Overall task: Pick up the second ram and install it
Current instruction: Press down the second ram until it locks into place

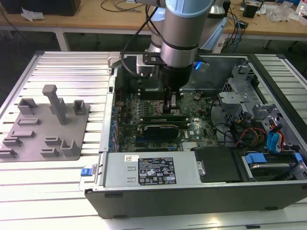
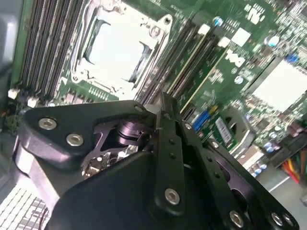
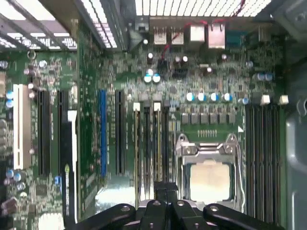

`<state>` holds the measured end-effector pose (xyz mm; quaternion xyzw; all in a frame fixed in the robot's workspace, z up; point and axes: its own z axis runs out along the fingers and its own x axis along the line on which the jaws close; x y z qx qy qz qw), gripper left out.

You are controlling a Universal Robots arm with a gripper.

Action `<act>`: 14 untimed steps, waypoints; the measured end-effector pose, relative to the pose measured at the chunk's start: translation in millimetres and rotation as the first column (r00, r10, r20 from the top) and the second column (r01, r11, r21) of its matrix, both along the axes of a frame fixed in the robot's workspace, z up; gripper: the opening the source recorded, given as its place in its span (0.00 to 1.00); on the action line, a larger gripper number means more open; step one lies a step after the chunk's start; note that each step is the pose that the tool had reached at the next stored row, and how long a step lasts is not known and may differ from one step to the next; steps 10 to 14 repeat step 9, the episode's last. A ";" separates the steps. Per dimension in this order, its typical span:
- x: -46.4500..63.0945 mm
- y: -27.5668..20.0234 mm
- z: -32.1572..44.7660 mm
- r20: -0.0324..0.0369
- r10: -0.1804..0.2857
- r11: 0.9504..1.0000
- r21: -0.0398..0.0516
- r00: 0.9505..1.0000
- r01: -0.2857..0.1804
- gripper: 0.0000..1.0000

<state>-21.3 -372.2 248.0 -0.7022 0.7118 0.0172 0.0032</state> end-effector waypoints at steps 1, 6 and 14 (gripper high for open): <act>0.9 0.0 0.0 0.000 0.000 1.000 0.000 1.000 0.000 0.08; 3.1 0.0 0.0 0.000 0.000 1.000 0.000 1.000 0.000 0.08; 3.1 0.0 0.0 -0.001 0.000 1.000 0.000 1.000 0.000 0.08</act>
